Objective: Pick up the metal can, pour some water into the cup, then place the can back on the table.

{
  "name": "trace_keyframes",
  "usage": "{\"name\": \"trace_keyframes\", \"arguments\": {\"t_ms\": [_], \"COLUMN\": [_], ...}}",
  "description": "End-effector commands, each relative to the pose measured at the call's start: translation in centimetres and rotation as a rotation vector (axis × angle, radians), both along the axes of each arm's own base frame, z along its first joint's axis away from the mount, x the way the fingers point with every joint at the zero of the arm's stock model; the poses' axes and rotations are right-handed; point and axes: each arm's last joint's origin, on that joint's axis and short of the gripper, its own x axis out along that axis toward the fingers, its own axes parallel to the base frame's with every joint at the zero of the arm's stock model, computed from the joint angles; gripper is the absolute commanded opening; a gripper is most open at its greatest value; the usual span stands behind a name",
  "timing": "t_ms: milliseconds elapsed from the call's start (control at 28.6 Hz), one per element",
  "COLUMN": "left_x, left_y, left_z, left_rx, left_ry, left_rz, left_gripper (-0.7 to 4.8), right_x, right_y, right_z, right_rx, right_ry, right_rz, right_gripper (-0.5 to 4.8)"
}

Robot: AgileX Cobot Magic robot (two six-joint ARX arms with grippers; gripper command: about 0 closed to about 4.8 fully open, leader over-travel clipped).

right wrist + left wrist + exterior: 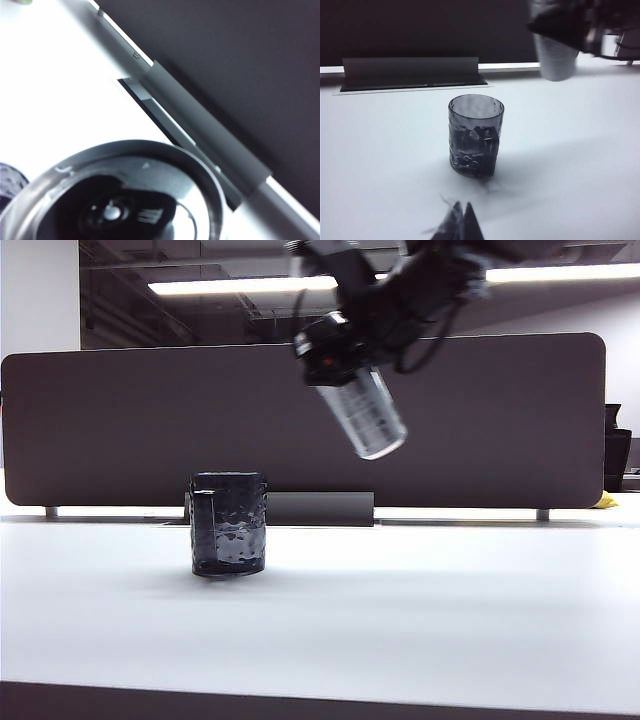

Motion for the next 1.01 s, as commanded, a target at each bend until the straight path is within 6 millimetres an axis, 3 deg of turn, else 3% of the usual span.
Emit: {"name": "trace_keyframes", "arguments": {"t_ms": [35,525,770,1014], "left_x": [0.0,0.0,0.0,0.0], "left_y": [0.0,0.0,0.0,0.0], "left_z": [0.1,0.1,0.1,0.1], "left_rx": [-0.002,-0.002,-0.001,-0.001], "left_ry": [-0.013,-0.013,-0.013,-0.013], "left_rz": [-0.001,0.0,0.001,0.0], "left_gripper": [-0.05,-0.05,-0.05,-0.05], "right_x": [-0.8,-4.3,-5.2,-4.3], "right_y": [-1.9,-7.1,-8.0,-8.1], "right_z": [0.5,-3.8,-5.9,-8.3], "right_rx": [0.122,0.415,0.491,0.527], "right_ry": [-0.003,0.102,0.143,0.195], "right_rz": [-0.021,-0.103,-0.13,-0.129], "right_gripper": [2.1,2.1,2.1,2.1]}}
